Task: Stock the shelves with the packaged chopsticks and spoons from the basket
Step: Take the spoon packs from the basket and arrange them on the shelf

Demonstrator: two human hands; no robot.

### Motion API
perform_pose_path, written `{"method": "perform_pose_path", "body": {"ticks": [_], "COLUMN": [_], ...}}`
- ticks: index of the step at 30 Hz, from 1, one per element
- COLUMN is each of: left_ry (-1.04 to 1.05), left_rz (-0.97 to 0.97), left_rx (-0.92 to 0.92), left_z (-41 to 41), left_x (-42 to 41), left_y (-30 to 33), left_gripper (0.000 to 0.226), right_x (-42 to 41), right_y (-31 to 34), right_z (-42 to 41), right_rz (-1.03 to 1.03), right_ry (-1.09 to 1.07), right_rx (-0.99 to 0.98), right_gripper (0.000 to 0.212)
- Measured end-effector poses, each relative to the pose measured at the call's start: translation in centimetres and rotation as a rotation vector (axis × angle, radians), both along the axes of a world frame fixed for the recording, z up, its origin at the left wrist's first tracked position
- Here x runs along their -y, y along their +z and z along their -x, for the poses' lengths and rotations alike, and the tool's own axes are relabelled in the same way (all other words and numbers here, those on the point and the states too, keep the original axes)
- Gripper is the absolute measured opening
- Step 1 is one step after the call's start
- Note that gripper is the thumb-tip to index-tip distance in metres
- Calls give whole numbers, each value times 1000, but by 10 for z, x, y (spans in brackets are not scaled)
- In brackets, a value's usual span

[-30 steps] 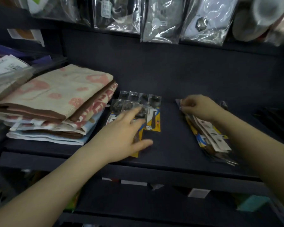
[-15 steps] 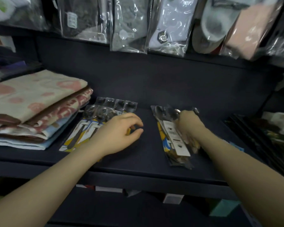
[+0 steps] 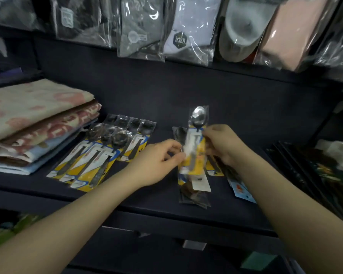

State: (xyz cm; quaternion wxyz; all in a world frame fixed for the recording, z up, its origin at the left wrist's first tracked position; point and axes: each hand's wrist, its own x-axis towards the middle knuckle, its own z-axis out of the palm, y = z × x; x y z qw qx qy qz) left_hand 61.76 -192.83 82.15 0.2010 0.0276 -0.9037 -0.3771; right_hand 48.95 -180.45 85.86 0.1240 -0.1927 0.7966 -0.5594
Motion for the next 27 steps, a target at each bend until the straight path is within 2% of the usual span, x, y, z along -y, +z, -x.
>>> {"method": "perform_pose_path", "body": {"ticks": [2, 5, 7, 8, 10, 11, 12, 14, 15, 18, 23, 25, 26, 27], "left_ry": [5, 42, 62, 65, 79, 94, 113, 161, 198, 251, 164, 49, -10, -55], "left_rz": [-192, -453, -547, -554, -468, -410, -373, -292, -198, 116, 399, 433, 393, 331], "left_rx": [-45, -181, -216, -206, -155, -121, -84, 1, 40, 89, 32, 83, 153, 240], "left_z": [-3, -12, -24, -31, -45, -51, -57, -66, -69, -79, -92, -98, -100, -103], "left_x": [-4, 2, 13, 18, 29, 34, 39, 48, 52, 63, 100, 112, 116, 119], "left_y": [2, 2, -1, -5, -13, -18, -23, -27, -28, -27, -38, -41, -40, -39], "left_gripper": [29, 27, 29, 30, 33, 34, 34, 35, 37, 34, 57, 67, 73, 79], "right_x": [9, 24, 35, 41, 56, 63, 70, 86, 94, 119, 142, 147, 148, 147], "right_y": [9, 12, 8, 6, 1, -1, -2, -9, -11, -21, -24, -27, -27, -28], "right_z": [-14, -27, -32, -31, -27, -26, -25, -21, -22, -19, -23, -24, -26, -28], "right_rz": [146, 162, 98, 56, 13, -15, -46, -172, -253, -431, -481, -563, -613, -629], "right_ry": [185, 351, 373, 350, 290, 278, 286, 304, 314, 369, 377, 344, 333, 316], "right_rx": [149, 226, 186, 116, -16, -82, -135, -213, -225, -187, -204, -385, -492, -545], "right_gripper": [25, 19, 7, 14, 56, 64, 57, 18, 6, 28, 29, 15, 14, 21]}}
